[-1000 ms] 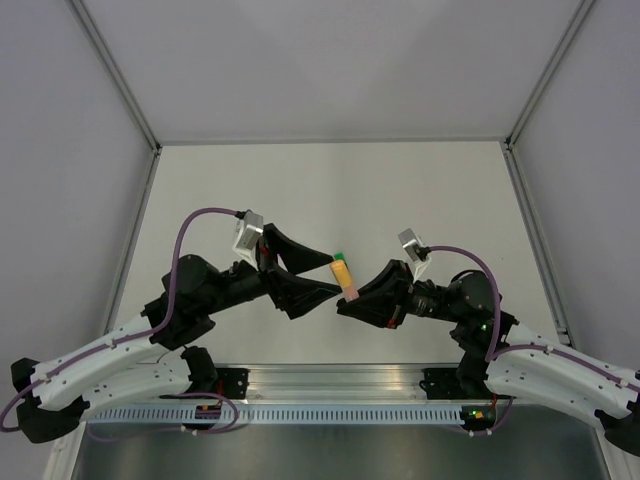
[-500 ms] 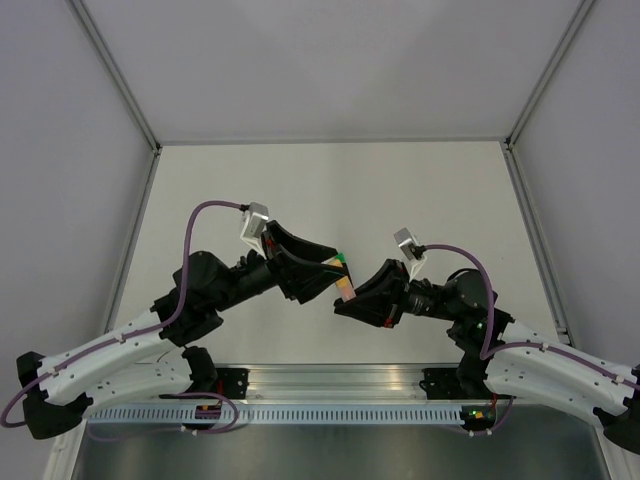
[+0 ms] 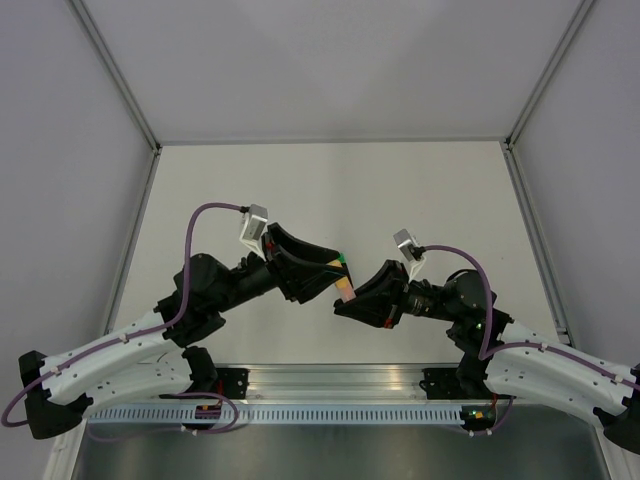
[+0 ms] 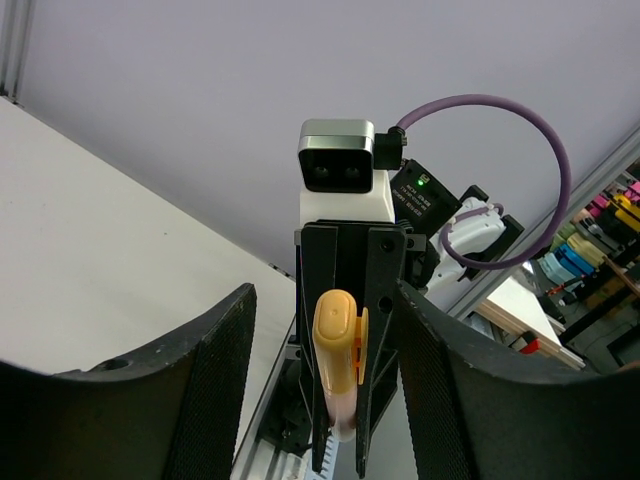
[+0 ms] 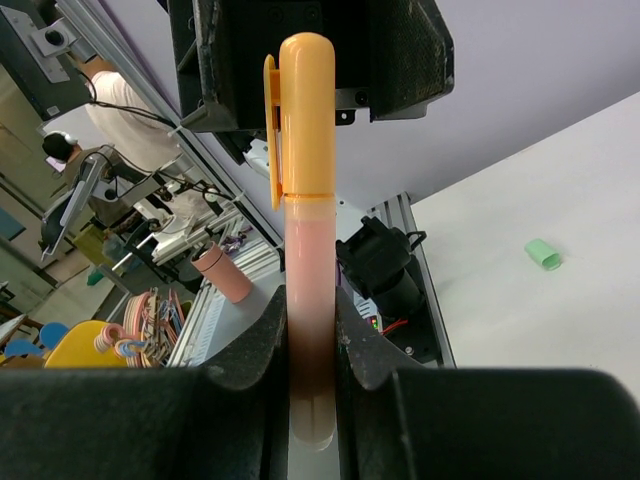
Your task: Insert the pens into the pen caps
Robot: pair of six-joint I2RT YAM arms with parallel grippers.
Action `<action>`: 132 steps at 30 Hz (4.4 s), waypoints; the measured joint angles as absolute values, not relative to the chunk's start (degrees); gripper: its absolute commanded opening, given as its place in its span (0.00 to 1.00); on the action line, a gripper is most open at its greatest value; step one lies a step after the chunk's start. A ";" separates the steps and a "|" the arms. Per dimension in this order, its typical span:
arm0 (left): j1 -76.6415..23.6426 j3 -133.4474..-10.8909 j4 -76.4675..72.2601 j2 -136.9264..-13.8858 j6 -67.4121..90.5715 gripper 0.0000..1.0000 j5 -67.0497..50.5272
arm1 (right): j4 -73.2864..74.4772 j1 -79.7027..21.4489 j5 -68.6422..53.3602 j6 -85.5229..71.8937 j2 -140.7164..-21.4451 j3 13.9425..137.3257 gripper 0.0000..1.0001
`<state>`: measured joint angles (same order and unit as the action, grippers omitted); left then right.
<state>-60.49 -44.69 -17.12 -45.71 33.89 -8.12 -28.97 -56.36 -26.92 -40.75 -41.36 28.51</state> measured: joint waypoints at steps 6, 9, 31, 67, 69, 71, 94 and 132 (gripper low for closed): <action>-60.49 -44.58 -17.93 -45.87 35.05 0.17 -9.41 | -29.15 -56.36 -26.68 -40.73 -41.85 28.51 0.00; -60.47 -43.72 -20.05 -46.44 36.21 0.02 -9.87 | -29.10 -56.36 -26.55 -40.07 -42.30 28.51 0.00; -58.46 -32.25 -46.11 -47.22 40.69 0.02 -9.82 | -6.17 -57.19 -27.94 -28.03 -50.37 45.80 0.00; -58.35 -30.02 -50.43 -47.11 38.48 0.02 -10.59 | 17.78 -57.56 -23.68 -17.56 -52.58 59.64 0.00; -58.35 -29.98 -51.68 -47.27 38.44 0.02 -10.59 | 19.07 -57.56 -23.14 -16.93 -52.73 61.12 0.00; -58.24 -29.98 -52.93 -47.55 38.35 0.02 -10.59 | 20.75 -57.56 -22.96 -16.12 -53.49 63.13 0.00; -57.39 -25.58 -63.81 -48.01 38.06 0.02 -7.97 | 33.56 -57.54 -22.52 -10.37 -62.02 77.23 0.00; -57.19 -38.04 2.76 -45.91 25.82 1.00 19.97 | 10.63 -44.23 3.99 -20.38 -67.70 39.97 0.00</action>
